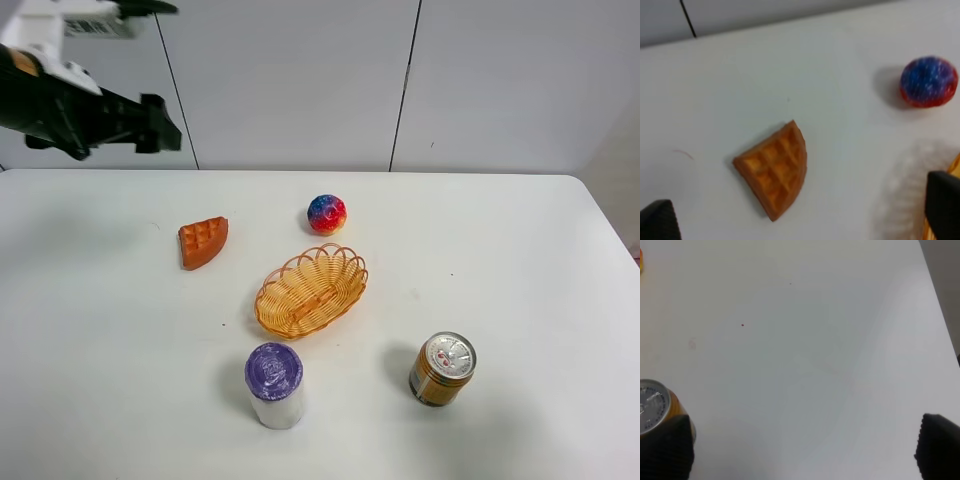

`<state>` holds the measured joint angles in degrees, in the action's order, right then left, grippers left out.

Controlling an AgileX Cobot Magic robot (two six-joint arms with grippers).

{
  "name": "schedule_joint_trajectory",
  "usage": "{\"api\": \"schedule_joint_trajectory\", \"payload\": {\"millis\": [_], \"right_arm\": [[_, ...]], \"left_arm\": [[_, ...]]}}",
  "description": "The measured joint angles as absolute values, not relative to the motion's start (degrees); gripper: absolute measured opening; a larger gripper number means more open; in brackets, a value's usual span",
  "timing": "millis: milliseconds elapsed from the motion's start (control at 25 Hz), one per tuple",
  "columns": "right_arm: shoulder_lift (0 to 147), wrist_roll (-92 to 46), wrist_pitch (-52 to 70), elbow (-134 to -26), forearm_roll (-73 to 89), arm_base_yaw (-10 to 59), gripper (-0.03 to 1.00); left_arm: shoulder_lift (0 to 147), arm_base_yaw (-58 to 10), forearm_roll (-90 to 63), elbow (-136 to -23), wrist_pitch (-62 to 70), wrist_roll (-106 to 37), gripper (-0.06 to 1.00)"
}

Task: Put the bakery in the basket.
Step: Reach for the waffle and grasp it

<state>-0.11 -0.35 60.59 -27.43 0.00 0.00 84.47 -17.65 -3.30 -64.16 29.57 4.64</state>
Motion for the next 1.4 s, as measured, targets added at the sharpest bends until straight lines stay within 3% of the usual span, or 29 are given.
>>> {"api": "schedule_joint_trajectory", "payload": {"millis": [480,1400], "right_arm": [[-0.1,-0.4,60.6,-27.4,0.0,0.0,0.88],[-0.1,-0.4,60.6,-27.4,0.0,0.0,0.88]], "left_arm": [[108.6,-19.4,-4.2,-71.4,30.5,4.6,1.00],[120.3,-15.5,-1.8,-75.5,25.3,4.4,1.00]]}}
